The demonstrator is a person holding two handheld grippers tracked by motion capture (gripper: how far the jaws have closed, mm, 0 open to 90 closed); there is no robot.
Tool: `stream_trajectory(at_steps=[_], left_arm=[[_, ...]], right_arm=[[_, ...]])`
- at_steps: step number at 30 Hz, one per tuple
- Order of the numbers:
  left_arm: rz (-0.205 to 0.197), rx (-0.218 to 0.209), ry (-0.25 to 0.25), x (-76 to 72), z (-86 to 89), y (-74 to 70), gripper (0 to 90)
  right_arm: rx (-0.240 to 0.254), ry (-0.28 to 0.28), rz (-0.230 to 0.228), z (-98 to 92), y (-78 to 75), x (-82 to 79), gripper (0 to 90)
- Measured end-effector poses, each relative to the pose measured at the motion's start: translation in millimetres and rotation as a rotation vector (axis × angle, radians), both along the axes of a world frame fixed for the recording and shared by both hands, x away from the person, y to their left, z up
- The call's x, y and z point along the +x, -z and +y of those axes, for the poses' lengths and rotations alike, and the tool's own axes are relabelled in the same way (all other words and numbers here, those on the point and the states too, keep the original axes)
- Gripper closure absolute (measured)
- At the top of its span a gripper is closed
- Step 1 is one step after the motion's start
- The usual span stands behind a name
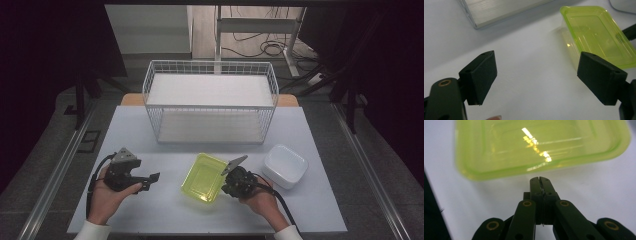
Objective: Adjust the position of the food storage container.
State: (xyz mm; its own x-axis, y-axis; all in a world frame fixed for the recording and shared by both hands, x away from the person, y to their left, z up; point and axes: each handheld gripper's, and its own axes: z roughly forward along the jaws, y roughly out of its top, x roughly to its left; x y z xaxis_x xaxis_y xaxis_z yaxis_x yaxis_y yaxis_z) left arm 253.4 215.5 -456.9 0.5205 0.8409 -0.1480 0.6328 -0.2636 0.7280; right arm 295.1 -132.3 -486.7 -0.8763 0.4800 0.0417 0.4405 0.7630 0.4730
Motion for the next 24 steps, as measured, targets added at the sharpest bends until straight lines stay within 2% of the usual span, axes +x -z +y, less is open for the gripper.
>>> stream_trajectory(at_steps=[2, 8, 11, 14, 15, 24], left_arm=[[-0.003, -0.002, -0.001, -0.5, 0.5, -1.1, 16.0], [-0.008, -0.002, 0.0, -1.1, 0.0, -2.4, 15.9], [-0.006, 0.001, 0.004, -1.0, -1.1, -1.6, 15.9], [-0.003, 0.004, 0.006, -1.0, -1.4, -1.2, 15.9], [-0.002, 0.003, 0.007, -0.7, -0.7, -1.0, 16.0], [-0.003, -0.011, -0.004, -0.1, 2.7, -1.2, 15.9]], right_arm=[[-0.015, -0.028, -0.001, -3.1, -0.3, -10.2, 89.0], [-0.039, -0.065, 0.0, -0.9, -0.9, -25.1, 89.1], [-0.057, -0.109, -0.001, 9.6, 0.9, -31.4, 89.1], [-0.068, -0.126, -0.003, 17.0, 1.9, -33.0, 89.1], [-0.078, -0.146, -0.003, 25.0, 3.2, -34.0, 89.1], [-0.105, -0.171, -0.02, 56.7, 1.3, -36.6, 89.1]])
